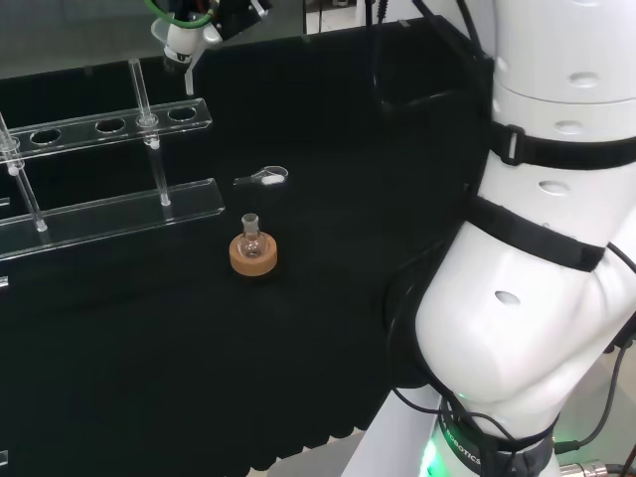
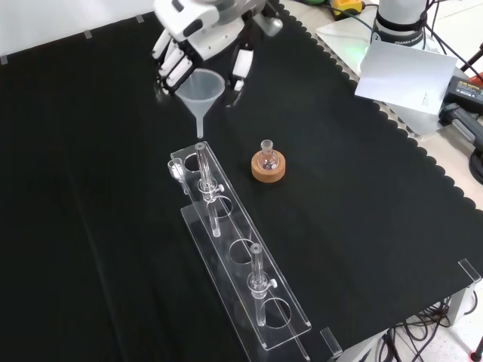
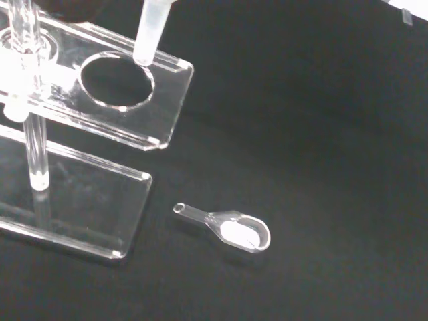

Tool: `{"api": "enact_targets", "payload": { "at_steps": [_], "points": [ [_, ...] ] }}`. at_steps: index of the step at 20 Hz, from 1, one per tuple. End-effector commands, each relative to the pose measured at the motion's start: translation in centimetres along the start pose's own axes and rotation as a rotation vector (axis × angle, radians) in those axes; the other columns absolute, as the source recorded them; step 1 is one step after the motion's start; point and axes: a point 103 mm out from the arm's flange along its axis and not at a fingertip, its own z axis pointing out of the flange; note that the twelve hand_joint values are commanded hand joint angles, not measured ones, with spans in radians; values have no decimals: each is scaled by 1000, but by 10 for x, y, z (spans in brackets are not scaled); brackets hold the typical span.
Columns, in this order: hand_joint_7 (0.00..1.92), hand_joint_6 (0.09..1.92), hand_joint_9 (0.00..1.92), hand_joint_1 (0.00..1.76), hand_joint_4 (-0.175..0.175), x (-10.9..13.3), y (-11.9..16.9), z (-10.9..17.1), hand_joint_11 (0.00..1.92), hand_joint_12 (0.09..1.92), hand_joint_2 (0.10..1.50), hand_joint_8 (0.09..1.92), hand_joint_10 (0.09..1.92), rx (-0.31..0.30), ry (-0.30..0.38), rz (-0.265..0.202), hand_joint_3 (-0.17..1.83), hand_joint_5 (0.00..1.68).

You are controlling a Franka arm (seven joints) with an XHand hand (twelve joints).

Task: Place the funnel on the round-bottom flask.

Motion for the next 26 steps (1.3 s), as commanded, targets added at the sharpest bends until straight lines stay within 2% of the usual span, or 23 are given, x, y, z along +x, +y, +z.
{"api": "enact_targets", "payload": {
  "at_steps": [1,10,18,26],
  "points": [
    [617,441,857,837,-14,-11,-41,1,557,1251,1071,657,459,5,-5,52,-175,624],
    [616,470,861,850,-10,-14,-82,23,557,1252,1088,658,461,25,19,92,-175,640],
    [616,489,865,856,-8,0,-106,53,558,1252,1093,659,461,54,28,89,-175,650],
    [616,499,866,857,-7,23,-114,85,559,1252,1095,660,462,102,-26,82,-175,653]
  ]
}}
